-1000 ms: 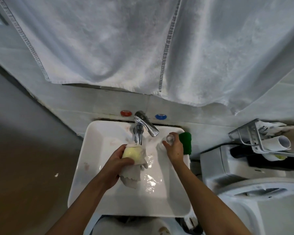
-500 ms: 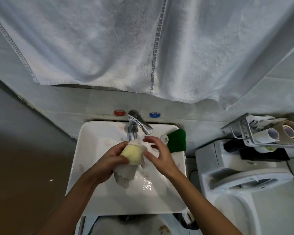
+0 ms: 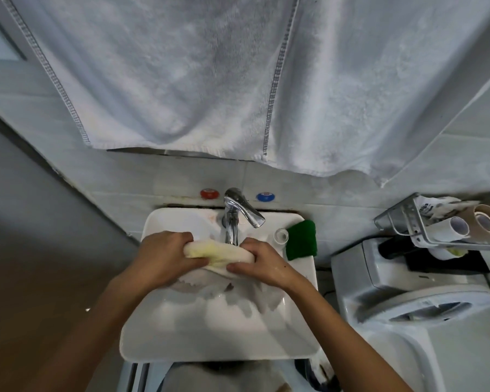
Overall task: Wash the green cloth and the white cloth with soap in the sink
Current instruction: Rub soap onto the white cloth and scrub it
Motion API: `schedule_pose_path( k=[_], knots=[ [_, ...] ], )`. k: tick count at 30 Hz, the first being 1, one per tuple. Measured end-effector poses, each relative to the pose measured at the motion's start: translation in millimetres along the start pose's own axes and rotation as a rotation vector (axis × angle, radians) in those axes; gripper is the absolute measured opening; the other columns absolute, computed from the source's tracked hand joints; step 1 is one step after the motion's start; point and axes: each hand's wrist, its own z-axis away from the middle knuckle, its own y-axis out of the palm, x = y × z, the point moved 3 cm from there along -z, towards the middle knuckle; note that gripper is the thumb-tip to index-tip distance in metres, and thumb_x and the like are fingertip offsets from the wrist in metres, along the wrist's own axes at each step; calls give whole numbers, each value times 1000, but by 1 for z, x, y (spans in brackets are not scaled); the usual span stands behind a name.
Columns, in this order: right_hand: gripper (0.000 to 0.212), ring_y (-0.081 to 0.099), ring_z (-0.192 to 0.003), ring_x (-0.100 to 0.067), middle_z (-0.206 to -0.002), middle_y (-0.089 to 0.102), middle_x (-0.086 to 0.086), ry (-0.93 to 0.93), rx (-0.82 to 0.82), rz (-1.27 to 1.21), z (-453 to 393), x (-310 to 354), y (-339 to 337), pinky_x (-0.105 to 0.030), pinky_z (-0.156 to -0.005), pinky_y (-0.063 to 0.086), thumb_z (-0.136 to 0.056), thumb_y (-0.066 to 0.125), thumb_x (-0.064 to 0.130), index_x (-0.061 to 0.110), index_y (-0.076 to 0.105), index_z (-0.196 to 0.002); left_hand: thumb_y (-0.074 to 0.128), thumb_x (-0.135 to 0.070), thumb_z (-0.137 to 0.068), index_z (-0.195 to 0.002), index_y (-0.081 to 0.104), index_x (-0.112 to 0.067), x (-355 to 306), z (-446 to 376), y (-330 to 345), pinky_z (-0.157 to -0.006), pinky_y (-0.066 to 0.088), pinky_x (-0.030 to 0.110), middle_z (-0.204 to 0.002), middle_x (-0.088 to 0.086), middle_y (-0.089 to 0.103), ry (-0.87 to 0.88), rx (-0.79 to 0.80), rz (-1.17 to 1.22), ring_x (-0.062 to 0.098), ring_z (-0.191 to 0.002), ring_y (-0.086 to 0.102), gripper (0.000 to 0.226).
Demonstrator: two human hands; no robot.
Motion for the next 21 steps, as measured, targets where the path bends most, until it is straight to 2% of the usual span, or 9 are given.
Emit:
schedule_pose_path(
  k=[1,3,5,7,9,12,15,18,21],
  knots=[
    [15,53,-75,-6,-83,56,8,-3,16,-26,-1,2,-1,-23,-69,42,-84,73,28,17,64,-89,48,-75,-70,-72,51,-28,1,0,1,-52,27,28,-74,-5,58,29,-10,-45,15,-70,49,47],
    [16,55,-76,-8,-83,58,6,6,44,-49,-3,4,-1,-25,-68,44,-86,70,27,14,63,-92,34,-79,-61,-75,62,-24,6,-2,7,-59,31,29,-81,-4,58,100,0,48,16,-80,50,63],
    [20,55,-77,-10,-83,58,4,8,34,-51,-6,4,0,-27,-69,45,-87,69,29,12,61,-93,42,-76,-58,-82,67,-15,16,-6,18,-70,41,36,-86,0,60,102,101,321,18,-83,52,71],
    [27,55,-79,-12,-85,58,0,2,7,-59,-8,2,2,-34,-71,47,-87,68,32,9,57,-94,55,-72,-59,-88,66,-13,22,-7,27,-73,48,43,-85,4,65,53,224,563,22,-81,60,66],
    [26,56,-81,-12,-85,59,1,14,-36,-95,-10,0,3,-35,-75,48,-88,67,32,9,56,-96,62,-65,-61,-97,62,-16,24,-5,37,-76,50,40,-91,4,66,5,303,698,22,-85,63,61],
    [20,59,-79,-8,-86,62,8,59,-125,-118,-10,-1,5,-28,-75,48,-90,64,34,17,57,-99,65,-51,-69,-108,53,-20,22,-1,49,-80,51,34,-101,-2,62,-46,324,793,14,-92,61,51],
    [17,57,-72,1,-79,62,11,73,-265,-131,-9,1,13,-22,-69,45,-94,56,40,23,57,-93,65,-36,-85,-113,44,-26,10,4,52,-74,48,21,-104,-12,57,-81,190,866,9,-94,58,36],
    [27,59,-73,-7,-76,64,7,122,-471,-175,-10,6,23,-29,-69,46,-98,45,43,25,56,-83,58,-48,-85,-118,39,-34,-10,10,50,-74,45,16,-106,-23,56,-64,31,930,-2,-93,59,41],
    [36,61,-74,-15,-76,67,0,166,-637,-242,-16,16,35,-35,-69,48,-100,42,40,18,62,-79,43,-43,-96,-95,50,-25,-29,13,50,-67,44,23,-87,-13,63,-181,-203,974,3,-81,60,19]
  ],
)
